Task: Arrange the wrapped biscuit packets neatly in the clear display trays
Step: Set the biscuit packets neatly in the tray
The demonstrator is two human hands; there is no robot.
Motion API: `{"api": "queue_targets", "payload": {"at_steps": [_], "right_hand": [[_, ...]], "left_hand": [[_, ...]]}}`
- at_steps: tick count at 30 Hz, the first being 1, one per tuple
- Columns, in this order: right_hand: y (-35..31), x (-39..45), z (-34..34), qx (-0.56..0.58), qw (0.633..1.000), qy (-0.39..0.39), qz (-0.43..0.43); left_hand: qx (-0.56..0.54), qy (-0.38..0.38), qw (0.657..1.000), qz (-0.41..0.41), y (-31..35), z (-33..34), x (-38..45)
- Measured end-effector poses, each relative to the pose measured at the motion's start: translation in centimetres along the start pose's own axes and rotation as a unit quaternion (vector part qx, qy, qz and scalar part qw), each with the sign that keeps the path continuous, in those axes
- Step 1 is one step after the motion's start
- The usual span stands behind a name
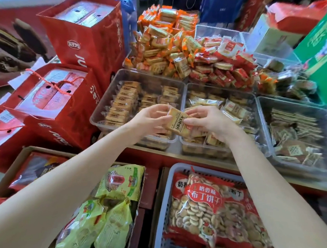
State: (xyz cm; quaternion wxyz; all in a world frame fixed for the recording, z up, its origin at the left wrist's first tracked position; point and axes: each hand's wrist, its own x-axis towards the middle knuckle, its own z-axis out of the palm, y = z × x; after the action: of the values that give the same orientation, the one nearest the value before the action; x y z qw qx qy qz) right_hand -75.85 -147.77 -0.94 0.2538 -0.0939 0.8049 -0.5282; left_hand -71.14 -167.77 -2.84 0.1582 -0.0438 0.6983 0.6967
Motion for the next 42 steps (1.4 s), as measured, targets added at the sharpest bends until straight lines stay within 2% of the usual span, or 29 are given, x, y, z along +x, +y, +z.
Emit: {"api": "queue_targets", "payload": {"at_steps": [4, 9, 14, 19, 24, 26, 32, 34, 36, 38, 40, 42], "right_hand": [[0.7, -0.2, 0.1, 0.103, 0.994, 0.016, -0.013], [0.0, -0.2, 1.0, 0.125, 0.992, -0.003, -0.010], [-1.1, 0.1, 1.0, 0.151, 0.988, 0.033, -0.002], [-1.0, 0.6, 0.8, 0.112, 0.987, 0.112, 0.000], [-0.5, 0.4, -0.5, 0.093, 0.994, 0.045, 0.025], [-0.3, 0.5, -0.5, 0.065, 0.995, 0.066, 0.032], [1.1, 0.1, -1.4, 0.084, 0.989, 0.105, 0.064], [1.8, 0.0, -1.8, 0.000, 0.988, 0.132, 0.080], [2.8, 0.2, -2.0, -0.159, 0.967, 0.176, 0.095], [3.6, 0.5, -2.1, -0.325, 0.921, 0.196, 0.091], [3.8, 0.9, -1.6, -0.464, 0.859, 0.199, 0.089], [3.0, 1.6, -0.8, -0.542, 0.809, 0.218, 0.062]], "left_hand": [[-0.065, 0.037, 0.997, 0.012, 0.5, -1.4, -0.5], [-0.143, 0.039, 0.988, 0.043, 0.6, -2.3, -1.5], [-0.139, 0.066, 0.988, 0.030, 1.1, -2.3, -1.7], [-0.093, 0.030, 0.995, -0.013, 0.8, -2.4, -1.4], [0.050, 0.112, 0.992, -0.044, 0.9, -1.4, -0.6], [0.102, 0.129, 0.985, -0.049, 0.9, -0.7, 0.1], [0.294, 0.130, 0.947, 0.010, 0.6, 1.2, 1.6], [0.321, 0.106, 0.941, 0.007, 0.3, 2.1, 2.1], [0.334, 0.082, 0.939, -0.022, -0.4, 2.7, 2.5], [0.362, 0.078, 0.928, -0.050, -1.5, 2.4, 3.1], [0.367, 0.095, 0.922, -0.081, -2.3, 1.2, 3.2], [0.382, 0.123, 0.911, -0.097, -3.0, -0.6, 3.2]]}}
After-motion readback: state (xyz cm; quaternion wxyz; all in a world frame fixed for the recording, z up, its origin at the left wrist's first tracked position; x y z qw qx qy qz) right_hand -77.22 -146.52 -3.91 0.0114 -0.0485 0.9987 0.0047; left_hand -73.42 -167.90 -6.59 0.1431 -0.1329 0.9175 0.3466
